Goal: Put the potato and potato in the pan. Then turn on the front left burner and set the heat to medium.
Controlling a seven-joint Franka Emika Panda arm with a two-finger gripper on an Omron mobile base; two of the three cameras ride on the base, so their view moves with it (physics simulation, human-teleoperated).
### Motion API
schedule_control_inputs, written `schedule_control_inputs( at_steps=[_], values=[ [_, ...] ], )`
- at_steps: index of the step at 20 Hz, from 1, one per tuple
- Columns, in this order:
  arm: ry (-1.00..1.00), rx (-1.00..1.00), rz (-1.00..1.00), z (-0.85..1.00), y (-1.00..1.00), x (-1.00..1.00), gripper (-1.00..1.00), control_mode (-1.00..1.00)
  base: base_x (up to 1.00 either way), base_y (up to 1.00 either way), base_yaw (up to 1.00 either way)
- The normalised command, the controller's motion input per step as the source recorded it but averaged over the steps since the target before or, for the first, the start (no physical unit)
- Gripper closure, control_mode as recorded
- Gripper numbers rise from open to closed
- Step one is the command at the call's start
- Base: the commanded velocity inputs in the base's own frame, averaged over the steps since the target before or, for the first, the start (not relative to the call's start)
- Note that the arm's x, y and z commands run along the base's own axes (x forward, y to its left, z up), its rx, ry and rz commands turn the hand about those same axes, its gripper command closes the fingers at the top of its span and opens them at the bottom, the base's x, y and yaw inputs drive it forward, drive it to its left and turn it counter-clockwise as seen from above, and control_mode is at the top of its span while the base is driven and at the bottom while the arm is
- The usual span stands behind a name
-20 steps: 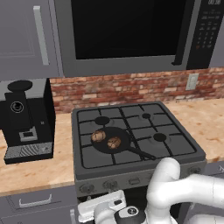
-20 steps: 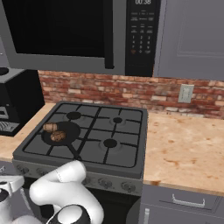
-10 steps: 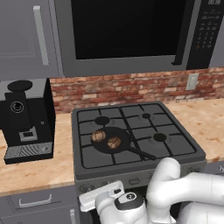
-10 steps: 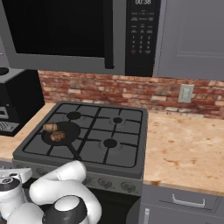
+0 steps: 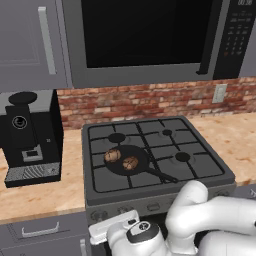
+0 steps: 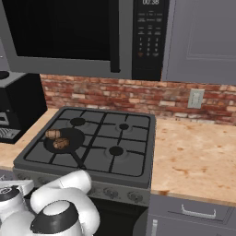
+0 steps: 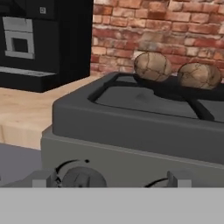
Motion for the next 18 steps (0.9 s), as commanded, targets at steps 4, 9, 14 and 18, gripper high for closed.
schedule_control_inputs(
  at_steps=[4, 9, 14, 18],
  values=[
    [-0.02, 0.02, 0.0, -0.31, 0.0, 0.01, -1.0, -1.0, 0.0, 0.0, 0.0],
    [-0.05, 0.04, -0.03, -0.21, 0.04, 0.18, -1.0, -1.0, 0.0, 0.0, 0.0],
    [-0.06, 0.03, -0.02, -0.17, 0.21, 0.08, -1.0, -1.0, 0.0, 0.0, 0.0],
    [-0.04, 0.01, 0.0, -0.2, 0.28, 0.0, -1.0, -1.0, 0.0, 0.0, 0.0]
  ],
)
